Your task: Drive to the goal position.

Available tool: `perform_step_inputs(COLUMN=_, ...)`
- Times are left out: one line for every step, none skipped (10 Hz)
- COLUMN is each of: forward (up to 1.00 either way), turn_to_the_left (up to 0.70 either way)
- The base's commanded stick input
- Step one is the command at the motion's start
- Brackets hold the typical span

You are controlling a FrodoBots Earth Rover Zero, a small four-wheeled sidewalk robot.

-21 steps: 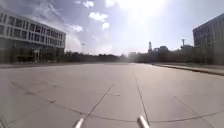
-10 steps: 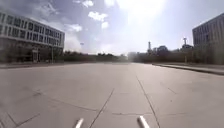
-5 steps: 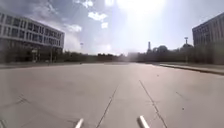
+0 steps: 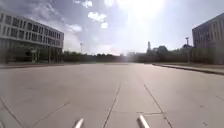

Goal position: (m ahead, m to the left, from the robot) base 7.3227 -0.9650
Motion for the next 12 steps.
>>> perform_step_inputs(forward=0.70, turn_to_the_left=0.00)
perform_step_inputs(forward=0.70, turn_to_the_left=0.00)
perform_step_inputs(forward=0.70, turn_to_the_left=0.00)
perform_step_inputs(forward=0.70, turn_to_the_left=0.00)
perform_step_inputs(forward=0.70, turn_to_the_left=0.00)
perform_step_inputs(forward=0.70, turn_to_the_left=0.00)
perform_step_inputs(forward=0.70, turn_to_the_left=0.00)
perform_step_inputs(forward=0.70, turn_to_the_left=0.00)
perform_step_inputs(forward=0.70, turn_to_the_left=0.00)
perform_step_inputs(forward=0.70, turn_to_the_left=0.00)
perform_step_inputs(forward=0.70, turn_to_the_left=0.00)
perform_step_inputs(forward=0.70, turn_to_the_left=0.00)
